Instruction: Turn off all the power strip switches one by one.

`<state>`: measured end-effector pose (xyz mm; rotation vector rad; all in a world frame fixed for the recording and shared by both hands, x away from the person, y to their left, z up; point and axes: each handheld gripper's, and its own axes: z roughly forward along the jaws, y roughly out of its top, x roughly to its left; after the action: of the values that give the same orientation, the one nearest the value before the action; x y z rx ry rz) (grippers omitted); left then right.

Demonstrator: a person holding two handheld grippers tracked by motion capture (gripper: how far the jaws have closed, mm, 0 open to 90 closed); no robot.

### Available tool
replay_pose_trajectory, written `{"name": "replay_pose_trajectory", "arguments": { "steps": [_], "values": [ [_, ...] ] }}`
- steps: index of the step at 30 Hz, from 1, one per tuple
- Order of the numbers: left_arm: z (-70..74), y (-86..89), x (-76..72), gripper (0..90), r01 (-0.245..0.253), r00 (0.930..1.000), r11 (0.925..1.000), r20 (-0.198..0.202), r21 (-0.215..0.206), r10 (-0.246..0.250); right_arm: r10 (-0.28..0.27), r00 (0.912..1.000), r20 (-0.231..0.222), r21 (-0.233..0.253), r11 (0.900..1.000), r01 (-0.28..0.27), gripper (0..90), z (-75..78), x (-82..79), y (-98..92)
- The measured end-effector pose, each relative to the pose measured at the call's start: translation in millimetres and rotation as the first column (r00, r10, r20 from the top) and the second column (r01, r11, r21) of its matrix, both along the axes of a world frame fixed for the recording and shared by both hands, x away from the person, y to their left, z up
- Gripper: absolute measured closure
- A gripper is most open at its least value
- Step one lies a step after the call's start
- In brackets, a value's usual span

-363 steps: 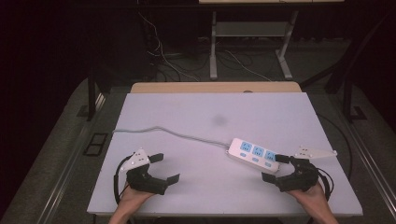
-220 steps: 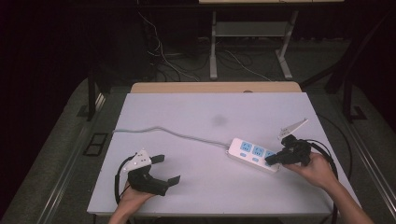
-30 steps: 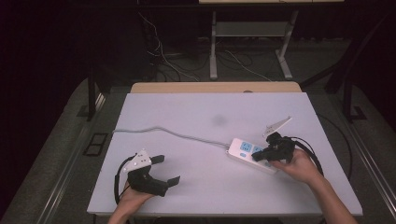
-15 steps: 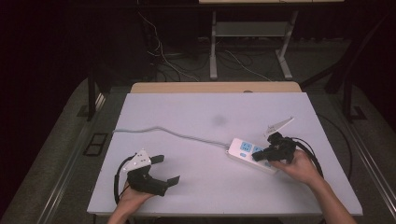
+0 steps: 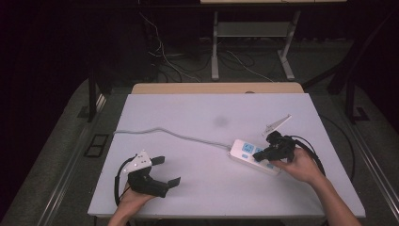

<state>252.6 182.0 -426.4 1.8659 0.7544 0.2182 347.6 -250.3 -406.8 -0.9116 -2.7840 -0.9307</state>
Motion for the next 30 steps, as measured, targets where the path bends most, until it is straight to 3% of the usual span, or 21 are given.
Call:
{"name": "replay_pose_trajectory", "arguments": {
  "steps": [30],
  "values": [
    [0.4,0.6,0.1,0.0,-0.001,1.0000,1.0000,0.001,-0.002,0.001,0.016,0.9998,0.015,-0.022,1.000,-0.015,90.0,18.1,14.8,22.2]
  ]
}}
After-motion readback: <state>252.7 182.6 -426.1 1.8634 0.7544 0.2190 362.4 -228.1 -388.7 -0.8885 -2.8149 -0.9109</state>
